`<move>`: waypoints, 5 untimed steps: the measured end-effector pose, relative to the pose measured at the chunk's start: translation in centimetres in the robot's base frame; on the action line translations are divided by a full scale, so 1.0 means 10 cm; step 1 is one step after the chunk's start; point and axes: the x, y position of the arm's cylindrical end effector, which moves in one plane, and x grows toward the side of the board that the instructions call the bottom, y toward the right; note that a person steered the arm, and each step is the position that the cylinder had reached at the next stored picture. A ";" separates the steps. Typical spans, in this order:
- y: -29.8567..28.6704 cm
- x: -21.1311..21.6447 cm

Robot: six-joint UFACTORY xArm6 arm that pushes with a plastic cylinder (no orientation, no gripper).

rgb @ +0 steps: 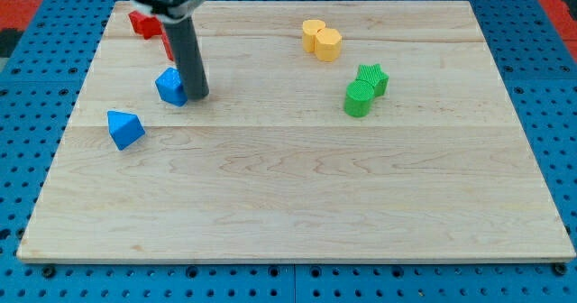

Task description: Push the blue cube into the red star

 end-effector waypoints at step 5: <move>-0.73 -0.56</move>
